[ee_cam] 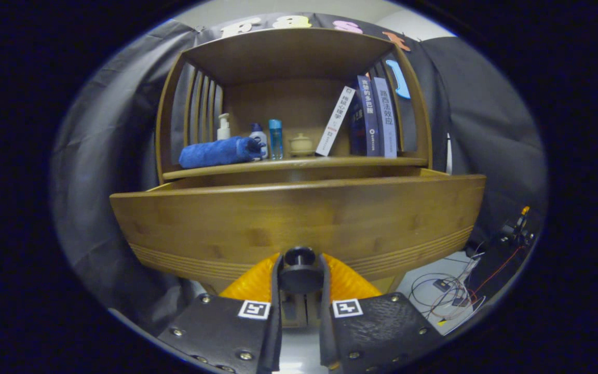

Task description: Pull open the drawer, take out the items inside it, and place them on the countertop above the cabinet.

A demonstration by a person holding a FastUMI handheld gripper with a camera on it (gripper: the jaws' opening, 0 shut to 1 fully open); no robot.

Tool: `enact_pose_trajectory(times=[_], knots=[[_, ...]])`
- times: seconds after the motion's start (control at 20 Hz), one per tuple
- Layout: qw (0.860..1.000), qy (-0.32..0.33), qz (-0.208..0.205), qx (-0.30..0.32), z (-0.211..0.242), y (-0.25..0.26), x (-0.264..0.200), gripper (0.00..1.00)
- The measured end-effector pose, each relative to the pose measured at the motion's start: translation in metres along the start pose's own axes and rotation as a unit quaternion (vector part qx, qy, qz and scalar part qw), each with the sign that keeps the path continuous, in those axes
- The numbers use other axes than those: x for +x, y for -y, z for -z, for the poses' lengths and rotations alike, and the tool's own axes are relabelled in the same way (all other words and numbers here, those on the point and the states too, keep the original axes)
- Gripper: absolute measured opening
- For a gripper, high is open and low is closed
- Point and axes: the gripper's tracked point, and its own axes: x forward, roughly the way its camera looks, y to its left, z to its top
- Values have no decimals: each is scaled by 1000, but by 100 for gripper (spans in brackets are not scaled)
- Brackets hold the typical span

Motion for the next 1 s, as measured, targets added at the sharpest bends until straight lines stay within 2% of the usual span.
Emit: enact_pose_trajectory(times=[0.65,0.8,0.95,1.0], knots=[[999,-33,-23,-8,32,0,-90,29],[998,-57,-31,22,38,0,-96,29],[997,-72,-24,20,37,0,-96,29],[997,-74,-22,15,36,0,-99,33]])
